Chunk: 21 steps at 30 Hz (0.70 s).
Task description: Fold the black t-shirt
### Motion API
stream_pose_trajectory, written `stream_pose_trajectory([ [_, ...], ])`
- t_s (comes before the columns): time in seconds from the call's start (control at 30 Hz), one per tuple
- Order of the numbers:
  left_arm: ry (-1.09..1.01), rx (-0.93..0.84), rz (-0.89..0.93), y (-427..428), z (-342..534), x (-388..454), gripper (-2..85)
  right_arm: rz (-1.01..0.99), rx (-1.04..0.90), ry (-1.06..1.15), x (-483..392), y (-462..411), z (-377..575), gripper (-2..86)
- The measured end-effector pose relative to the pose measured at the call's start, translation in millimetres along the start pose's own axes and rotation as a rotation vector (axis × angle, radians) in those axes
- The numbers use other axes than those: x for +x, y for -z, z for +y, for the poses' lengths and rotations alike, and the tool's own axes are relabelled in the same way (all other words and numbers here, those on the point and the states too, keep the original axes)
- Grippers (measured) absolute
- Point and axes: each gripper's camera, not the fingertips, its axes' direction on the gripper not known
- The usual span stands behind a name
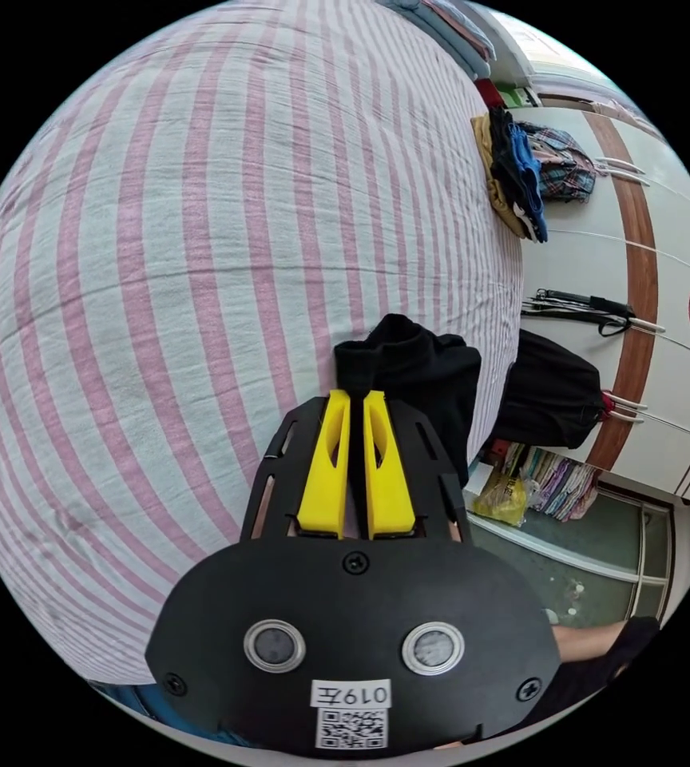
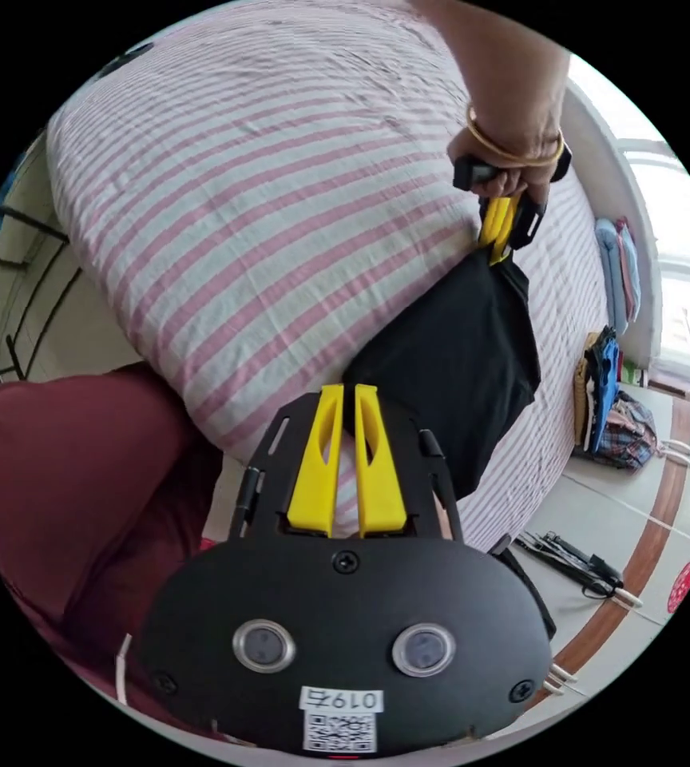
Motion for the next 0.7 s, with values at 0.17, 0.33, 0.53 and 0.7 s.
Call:
stream_pose_trajectory([
  [0.17, 0.057, -0.054, 0.115, -3, -17, -16, 1.8, 0.087, -0.006, 0.088, -10, -12, 4, 4.0],
  [0.33, -0.022, -0.135, 0.150, 7, -32, -13, 1.3, -0.010, -0.013, 0.032, 11, -5, 26, 9.6],
  [0.53, -0.182, -0.101, 0.107, 36, -33, 9, 1.0, -0.189, 0.126, -0.352, 100, 5, 94, 4.4],
  [0.7, -0.344, -0.071, 0.110, 14, -37, 52, 0.8, -0.315, 0.085, -0.688, 189, -44, 143, 0.0],
])
